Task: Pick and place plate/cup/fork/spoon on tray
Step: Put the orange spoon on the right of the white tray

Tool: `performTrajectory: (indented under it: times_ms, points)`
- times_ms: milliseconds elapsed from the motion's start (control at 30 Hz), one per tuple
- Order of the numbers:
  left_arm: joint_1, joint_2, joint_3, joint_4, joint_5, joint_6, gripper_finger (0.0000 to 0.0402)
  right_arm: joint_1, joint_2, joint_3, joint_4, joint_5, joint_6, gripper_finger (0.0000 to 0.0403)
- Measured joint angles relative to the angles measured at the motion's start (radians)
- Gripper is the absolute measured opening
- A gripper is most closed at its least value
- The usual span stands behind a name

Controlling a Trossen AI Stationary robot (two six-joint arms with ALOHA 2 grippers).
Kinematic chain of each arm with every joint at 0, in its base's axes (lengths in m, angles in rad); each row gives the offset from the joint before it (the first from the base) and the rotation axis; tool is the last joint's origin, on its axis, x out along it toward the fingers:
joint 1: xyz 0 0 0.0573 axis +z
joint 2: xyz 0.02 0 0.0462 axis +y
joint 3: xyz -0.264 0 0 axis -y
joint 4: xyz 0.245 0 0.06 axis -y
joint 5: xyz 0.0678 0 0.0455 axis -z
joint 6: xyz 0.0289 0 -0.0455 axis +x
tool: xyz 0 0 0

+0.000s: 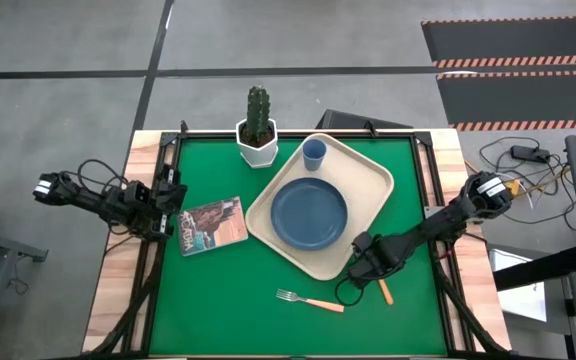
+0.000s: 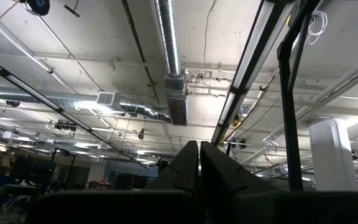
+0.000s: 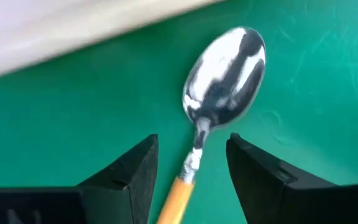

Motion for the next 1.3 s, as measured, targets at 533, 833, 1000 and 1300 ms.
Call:
performTrajectory:
  times_ms: [533,833,1000,1300]
  points:
    - [0.000,0.000,0.000,0.000,-0.002,0.000,0.0000,0.028,0.001,-0.052,0.066,-0.030,0.058,0.0156]
    - [0.000,0.000,-0.001,-0.001,-0.003,0.000,0.0000,0.057,0.004,-0.101,0.135,-0.046,0.124,0.0114]
    - [0.000,0.000,-0.001,0.000,-0.004,0.000,0.0000,0.057,0.002,-0.117,0.139,-0.045,0.124,0.0053]
    - [0.000,0.000,-0.001,0.000,-0.004,0.000,0.0000,0.051,-0.061,-0.077,0.008,-0.073,0.089,0.0021]
